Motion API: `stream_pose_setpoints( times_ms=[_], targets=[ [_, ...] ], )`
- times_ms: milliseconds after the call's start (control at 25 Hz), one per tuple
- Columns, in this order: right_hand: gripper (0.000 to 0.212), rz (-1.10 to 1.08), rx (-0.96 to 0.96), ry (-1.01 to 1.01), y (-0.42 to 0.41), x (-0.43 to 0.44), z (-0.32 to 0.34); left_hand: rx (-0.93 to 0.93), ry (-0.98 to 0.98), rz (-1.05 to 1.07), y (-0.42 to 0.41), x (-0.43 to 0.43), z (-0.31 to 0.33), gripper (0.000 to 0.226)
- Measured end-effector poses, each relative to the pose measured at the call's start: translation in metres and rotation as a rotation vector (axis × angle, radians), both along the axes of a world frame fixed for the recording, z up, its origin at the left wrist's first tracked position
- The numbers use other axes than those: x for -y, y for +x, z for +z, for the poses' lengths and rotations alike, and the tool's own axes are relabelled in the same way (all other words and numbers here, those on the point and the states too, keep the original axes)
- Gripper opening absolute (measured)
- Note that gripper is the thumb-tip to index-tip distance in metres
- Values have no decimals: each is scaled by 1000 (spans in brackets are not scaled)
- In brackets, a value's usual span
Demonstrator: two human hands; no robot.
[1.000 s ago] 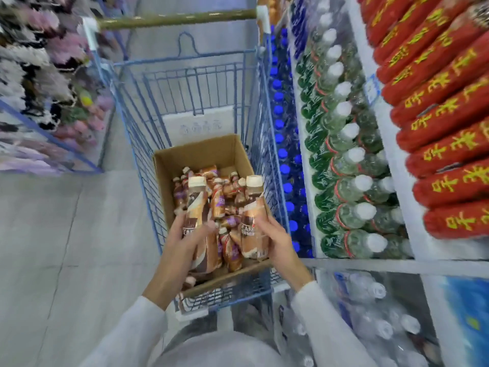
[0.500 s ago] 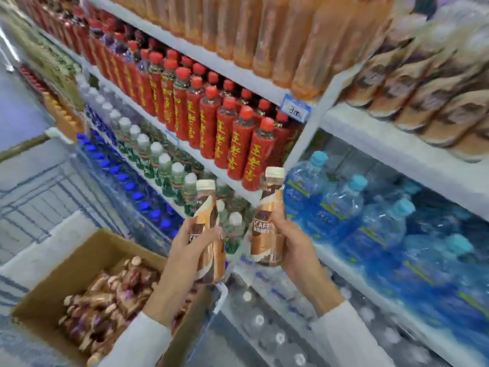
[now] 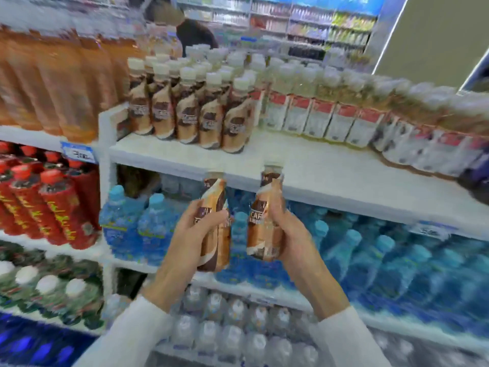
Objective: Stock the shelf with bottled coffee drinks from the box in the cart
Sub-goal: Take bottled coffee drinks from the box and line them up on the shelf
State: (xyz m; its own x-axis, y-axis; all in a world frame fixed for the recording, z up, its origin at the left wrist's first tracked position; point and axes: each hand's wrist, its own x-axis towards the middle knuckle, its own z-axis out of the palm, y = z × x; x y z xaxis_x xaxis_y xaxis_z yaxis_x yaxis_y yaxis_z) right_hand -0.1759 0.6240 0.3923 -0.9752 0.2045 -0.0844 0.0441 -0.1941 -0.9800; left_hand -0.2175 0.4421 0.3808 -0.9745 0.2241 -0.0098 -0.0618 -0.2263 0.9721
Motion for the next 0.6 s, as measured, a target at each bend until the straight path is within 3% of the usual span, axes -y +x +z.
stream_pose_setpoints(
  times_ms=[320,600],
  targets=[
    [48,-180,-244,156,-22,-129,71,-410,-77,-110,-44,-144,81,31],
    [31,-131,-199,297,-64,-159,50,-449,-209,-112,-95,-177,71,30]
  ],
)
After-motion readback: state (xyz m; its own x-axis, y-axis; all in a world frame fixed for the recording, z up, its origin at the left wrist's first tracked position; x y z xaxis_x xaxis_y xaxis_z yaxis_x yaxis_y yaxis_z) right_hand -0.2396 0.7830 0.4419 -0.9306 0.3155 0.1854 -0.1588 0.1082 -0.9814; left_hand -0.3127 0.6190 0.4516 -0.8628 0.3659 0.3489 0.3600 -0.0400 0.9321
